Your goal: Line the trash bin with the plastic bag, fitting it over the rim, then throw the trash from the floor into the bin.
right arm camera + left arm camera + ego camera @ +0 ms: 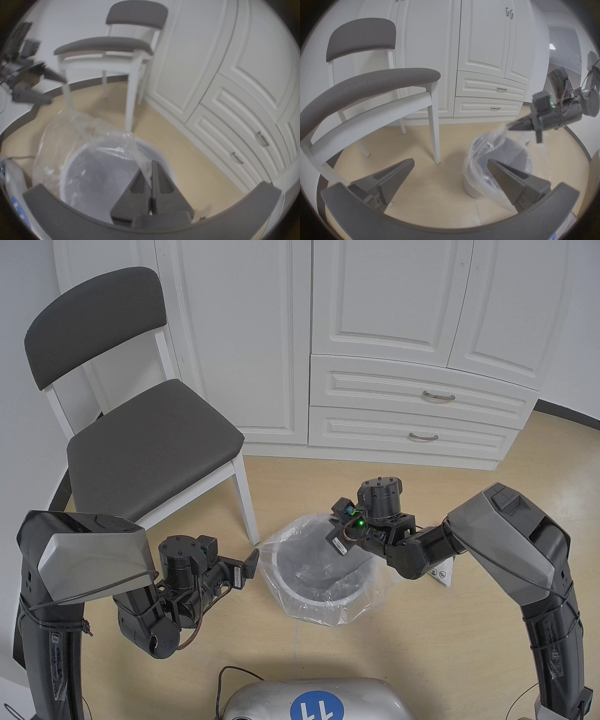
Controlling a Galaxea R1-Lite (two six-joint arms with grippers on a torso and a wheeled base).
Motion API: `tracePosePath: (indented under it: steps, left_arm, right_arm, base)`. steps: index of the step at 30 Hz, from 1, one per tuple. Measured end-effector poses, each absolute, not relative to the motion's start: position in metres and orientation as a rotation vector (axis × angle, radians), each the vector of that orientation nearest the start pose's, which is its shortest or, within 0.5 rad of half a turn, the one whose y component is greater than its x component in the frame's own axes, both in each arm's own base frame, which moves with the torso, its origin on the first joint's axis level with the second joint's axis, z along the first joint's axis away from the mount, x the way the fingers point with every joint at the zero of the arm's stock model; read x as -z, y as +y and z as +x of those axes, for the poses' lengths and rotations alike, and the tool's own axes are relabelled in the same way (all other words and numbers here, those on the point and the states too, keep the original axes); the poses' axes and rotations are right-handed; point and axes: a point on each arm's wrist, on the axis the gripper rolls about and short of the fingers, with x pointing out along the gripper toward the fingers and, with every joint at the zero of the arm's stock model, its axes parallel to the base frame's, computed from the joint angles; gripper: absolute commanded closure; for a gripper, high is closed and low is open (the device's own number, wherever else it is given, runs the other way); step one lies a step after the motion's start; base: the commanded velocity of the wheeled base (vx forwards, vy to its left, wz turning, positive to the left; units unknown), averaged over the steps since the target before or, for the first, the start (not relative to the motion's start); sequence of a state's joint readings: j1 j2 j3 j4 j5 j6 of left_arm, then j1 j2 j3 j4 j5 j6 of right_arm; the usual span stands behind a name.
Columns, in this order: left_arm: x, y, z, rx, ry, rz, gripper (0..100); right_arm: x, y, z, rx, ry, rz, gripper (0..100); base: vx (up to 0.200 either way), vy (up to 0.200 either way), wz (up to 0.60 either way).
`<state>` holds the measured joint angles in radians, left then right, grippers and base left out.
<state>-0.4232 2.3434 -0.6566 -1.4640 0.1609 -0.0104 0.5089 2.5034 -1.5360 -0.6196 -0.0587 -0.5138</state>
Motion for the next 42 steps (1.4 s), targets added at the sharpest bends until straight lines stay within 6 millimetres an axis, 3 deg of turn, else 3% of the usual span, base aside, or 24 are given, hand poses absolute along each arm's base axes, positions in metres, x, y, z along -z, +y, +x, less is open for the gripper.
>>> tracePosePath:
  steps: [9,16,24,25,35,42]
  left_arm:
    - [-0.019,-0.143,0.330,0.257,0.196,0.048,0]
    - [-0.028,-0.144,0.324,0.265,0.182,0.044,0]
    - [-0.035,-0.145,0.320,0.274,0.170,0.042,0]
    - [-0.036,-0.146,0.319,0.275,0.169,0.042,0]
    - [-0.038,-0.145,0.318,0.276,0.166,0.041,0]
    - [-0.038,-0.145,0.318,0.276,0.166,0.041,0]
  right_arm:
    - [-0.043,0.270,0.464,-0.284,-0.054,-0.406,100]
    - [-0.023,0.279,0.466,-0.274,-0.064,-0.383,100]
    - [-0.025,0.282,0.468,-0.284,-0.071,-0.387,100]
    - [-0.026,0.282,0.468,-0.283,-0.071,-0.389,0]
    - [-0.032,0.279,0.462,-0.303,-0.007,-0.419,0]
    - [-0.040,0.260,0.429,-0.395,0.170,-0.483,0]
  base:
    - [0.000,0.000,0.00]
    - [0.000,0.000,0.00]
    - [0.000,0.000,0.00]
    - [0.000,0.000,0.00]
    - [0.000,0.000,0.00]
    - [0.000,0.000,0.00]
